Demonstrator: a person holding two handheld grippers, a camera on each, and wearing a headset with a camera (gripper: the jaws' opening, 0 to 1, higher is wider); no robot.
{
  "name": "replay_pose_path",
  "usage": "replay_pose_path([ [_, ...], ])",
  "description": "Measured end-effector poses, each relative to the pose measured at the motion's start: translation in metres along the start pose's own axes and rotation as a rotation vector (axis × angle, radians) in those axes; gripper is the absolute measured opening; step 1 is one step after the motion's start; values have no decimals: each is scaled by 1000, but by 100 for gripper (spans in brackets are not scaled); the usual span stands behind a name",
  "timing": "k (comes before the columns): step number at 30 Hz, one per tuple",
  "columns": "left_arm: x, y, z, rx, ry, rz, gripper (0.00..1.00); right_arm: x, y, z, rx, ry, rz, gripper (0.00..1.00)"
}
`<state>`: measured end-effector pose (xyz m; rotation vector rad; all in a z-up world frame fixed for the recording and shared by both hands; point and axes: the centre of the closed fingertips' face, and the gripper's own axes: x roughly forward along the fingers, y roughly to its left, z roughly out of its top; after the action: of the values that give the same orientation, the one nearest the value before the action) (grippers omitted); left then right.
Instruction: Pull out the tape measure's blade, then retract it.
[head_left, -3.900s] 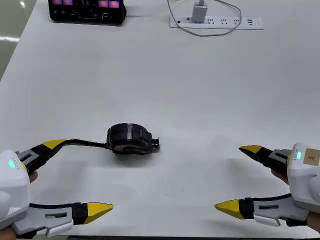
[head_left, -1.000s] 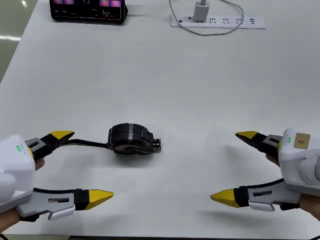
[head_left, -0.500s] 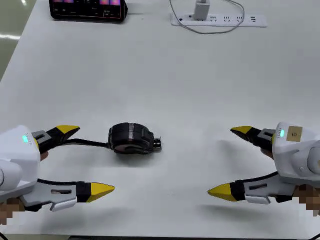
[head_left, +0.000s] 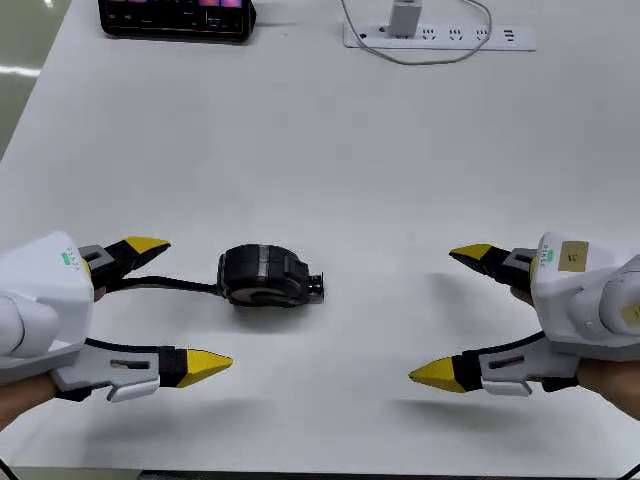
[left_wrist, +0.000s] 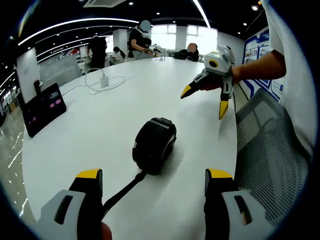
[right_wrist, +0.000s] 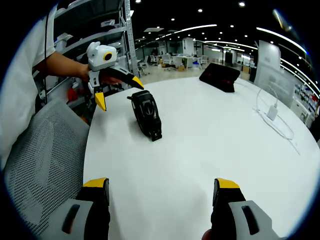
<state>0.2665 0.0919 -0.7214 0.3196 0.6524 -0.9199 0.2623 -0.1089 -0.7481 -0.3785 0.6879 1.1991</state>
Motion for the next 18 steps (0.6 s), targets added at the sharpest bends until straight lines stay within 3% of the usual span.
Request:
replay_pose_path([
  [18,17,0,3,103,63,-53,77,10,0,1,-47,38,44,84],
])
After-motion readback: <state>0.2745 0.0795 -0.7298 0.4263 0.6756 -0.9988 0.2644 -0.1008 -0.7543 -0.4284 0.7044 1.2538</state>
